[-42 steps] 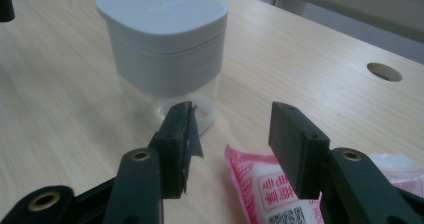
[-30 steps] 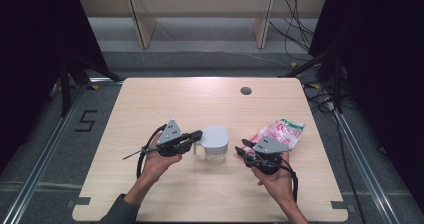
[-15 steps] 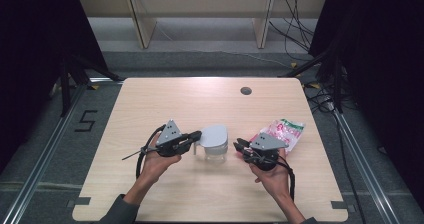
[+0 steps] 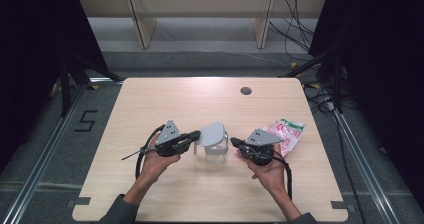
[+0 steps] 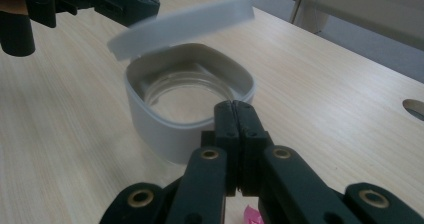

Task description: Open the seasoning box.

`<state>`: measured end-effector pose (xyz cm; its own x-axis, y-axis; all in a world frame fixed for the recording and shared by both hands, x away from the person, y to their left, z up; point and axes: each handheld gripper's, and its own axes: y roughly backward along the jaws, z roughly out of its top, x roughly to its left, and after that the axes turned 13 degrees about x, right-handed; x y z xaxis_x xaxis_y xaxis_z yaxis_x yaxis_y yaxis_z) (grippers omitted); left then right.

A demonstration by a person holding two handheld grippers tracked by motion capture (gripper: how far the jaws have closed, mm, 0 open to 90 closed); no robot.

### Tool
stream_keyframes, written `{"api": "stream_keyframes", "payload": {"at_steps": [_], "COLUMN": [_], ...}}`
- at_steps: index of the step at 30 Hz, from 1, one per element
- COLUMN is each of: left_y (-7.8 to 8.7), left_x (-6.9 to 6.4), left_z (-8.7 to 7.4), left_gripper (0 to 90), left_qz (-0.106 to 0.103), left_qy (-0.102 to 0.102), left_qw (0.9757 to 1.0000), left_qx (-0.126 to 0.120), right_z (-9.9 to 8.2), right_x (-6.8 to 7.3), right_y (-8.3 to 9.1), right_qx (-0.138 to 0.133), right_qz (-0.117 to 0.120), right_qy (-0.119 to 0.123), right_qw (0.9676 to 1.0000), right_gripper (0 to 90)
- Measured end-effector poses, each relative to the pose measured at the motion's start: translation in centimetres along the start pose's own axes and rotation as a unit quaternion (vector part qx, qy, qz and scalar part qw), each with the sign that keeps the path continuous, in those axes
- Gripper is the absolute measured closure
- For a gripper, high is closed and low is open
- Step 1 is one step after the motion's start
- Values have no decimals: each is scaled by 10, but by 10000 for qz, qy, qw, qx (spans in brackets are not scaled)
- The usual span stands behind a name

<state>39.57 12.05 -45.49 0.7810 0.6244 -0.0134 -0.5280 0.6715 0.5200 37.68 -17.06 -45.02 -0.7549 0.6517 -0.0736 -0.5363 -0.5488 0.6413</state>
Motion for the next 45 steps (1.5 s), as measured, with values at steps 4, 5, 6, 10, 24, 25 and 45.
{"api": "stream_keyframes", "payload": {"at_steps": [4,5,6,10,24,25,45], "left_y": [-2,-2,-2,-2,-2,-2,16], "left_x": [3,3,3,3,2,2,8], "left_z": [-2,-2,-2,-2,-2,-2,-5], "left_gripper": [870,862,862,860,855,853,633], "left_qz": [-22,-17,-18,12,41,42,-32], "left_qy": [2,4,7,-4,-1,-3,154], "left_qw": [10000,10000,10000,10000,10000,10000,9999], "left_qx": [-7,-10,-10,31,41,36,-70], "right_z": [5,8,9,12,23,25,37], "right_x": [3,5,6,9,16,17,22], "right_y": [2,2,1,-1,-6,-5,-6], "right_qx": [-78,-150,-203,-206,-306,-312,-371], "right_qz": [-107,-49,-43,17,144,133,124], "right_qy": [162,219,272,345,334,324,380], "right_qw": [9998,9996,9994,9992,9989,9989,9985], "right_gripper": [900,900,900,900,900,900,900]}}
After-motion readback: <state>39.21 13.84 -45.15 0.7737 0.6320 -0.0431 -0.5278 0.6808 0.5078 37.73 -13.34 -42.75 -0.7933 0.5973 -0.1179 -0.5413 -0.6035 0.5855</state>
